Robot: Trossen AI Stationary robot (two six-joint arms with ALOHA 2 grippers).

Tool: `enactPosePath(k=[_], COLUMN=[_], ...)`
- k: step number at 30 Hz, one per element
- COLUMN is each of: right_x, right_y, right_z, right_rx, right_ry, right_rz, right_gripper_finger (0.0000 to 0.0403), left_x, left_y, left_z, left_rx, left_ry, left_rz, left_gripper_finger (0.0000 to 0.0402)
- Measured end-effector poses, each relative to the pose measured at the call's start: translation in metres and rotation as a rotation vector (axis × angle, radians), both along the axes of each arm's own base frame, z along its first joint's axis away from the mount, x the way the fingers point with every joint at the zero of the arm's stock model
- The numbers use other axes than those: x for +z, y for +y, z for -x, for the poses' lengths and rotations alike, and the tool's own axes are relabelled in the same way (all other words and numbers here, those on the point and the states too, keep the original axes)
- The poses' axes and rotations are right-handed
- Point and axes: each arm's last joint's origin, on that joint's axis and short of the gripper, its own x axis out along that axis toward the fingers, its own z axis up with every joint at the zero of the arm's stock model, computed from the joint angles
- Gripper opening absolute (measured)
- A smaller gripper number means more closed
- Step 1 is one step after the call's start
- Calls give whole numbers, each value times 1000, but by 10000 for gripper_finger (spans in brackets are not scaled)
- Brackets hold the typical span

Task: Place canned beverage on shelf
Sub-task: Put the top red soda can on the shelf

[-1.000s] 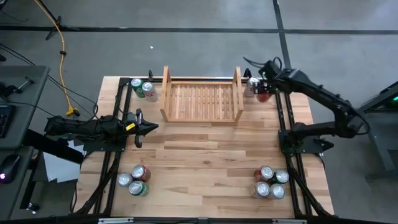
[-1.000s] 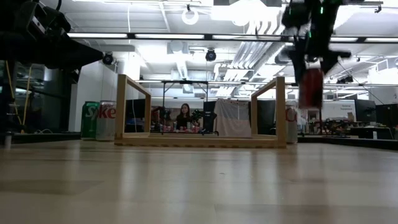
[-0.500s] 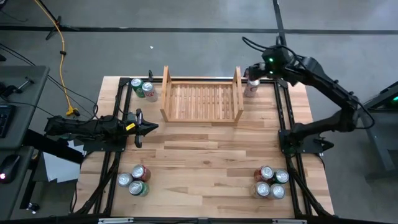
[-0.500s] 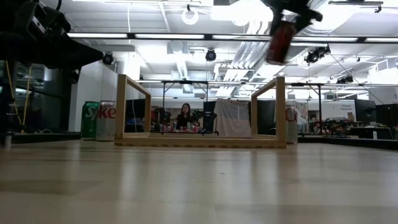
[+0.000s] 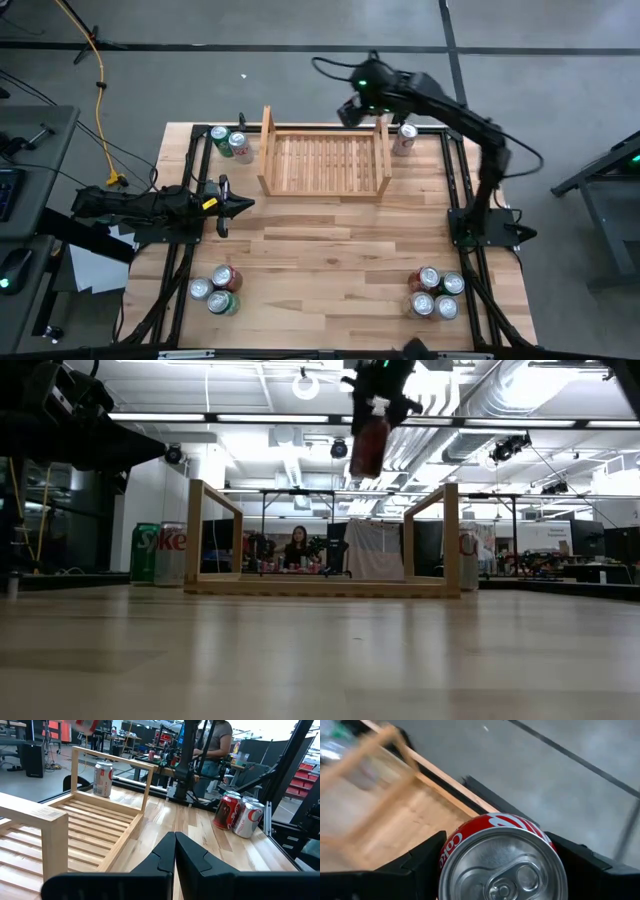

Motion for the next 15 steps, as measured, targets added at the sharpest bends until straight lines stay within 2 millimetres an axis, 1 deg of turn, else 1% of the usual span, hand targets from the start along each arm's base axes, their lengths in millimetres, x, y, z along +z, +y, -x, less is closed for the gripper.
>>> enactPosePath(k=[4,8,11,15], right_x=[-31,-67,-90,-109], right_y=[-26,-44,-51,-53], right_z=[-15,-25,-32,-34], right_rx=[-43,-79,-89,-114], right_ry=[89,141,165,172], right_rz=[-61,-170,-221,-262], right_gripper_finger=[285,285,285,285], left_x=[0,0,0,0], left_y=[0,0,0,0], left_z=[0,0,0,0], left_rx=[0,0,0,0], left_ry=[0,0,0,0], left_rz=[0,0,0,0], left_gripper_finger=[3,3,3,3])
